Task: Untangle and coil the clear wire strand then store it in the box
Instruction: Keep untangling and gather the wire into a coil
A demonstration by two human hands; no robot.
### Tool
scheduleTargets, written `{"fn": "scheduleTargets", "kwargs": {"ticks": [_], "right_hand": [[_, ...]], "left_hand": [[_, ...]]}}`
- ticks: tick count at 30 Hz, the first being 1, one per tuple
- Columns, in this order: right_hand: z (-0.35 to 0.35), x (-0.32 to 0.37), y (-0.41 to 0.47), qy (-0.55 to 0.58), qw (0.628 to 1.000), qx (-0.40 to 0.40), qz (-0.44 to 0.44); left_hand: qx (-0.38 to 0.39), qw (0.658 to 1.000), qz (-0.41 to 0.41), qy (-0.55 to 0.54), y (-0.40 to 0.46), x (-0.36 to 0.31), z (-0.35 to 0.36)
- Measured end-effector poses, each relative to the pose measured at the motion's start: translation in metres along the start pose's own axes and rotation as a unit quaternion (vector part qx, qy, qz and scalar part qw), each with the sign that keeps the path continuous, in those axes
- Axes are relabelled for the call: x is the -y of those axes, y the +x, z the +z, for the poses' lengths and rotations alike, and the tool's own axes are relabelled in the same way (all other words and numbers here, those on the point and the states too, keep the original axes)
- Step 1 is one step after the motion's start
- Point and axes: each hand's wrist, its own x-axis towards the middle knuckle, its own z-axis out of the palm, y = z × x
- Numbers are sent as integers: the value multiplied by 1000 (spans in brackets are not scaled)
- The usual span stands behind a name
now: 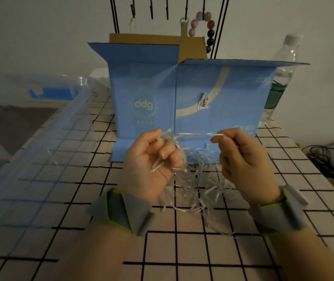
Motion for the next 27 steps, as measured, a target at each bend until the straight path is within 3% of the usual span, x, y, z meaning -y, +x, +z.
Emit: {"fn": "scheduleTargets", "kwargs": {"ticks": [4,7,9,14,17,21,27], "right_hand": [[-1,3,0,83,994,-13,74],[-2,-5,2,-91,993,11,72],[0,-10,2,-215,973,50,63],[6,-18,-5,-362,922,136,-17],[9,-12,-9,-350,913,196,-82],[12,-4,-14,-345,897,231,-149],[6,-1,-11,-253,930,194,-184]], "left_hand": [[-13,1000,24,1,-4,-6,2],[-24,999,26,17,-6,-6,6],[-23,999,23,25,-6,-4,7],[4,998,47,-37,-3,-2,3],[-8,996,63,56,1,3,1],[-20,967,86,237,2,14,-3],[3,879,111,464,-2,20,-6]]}}
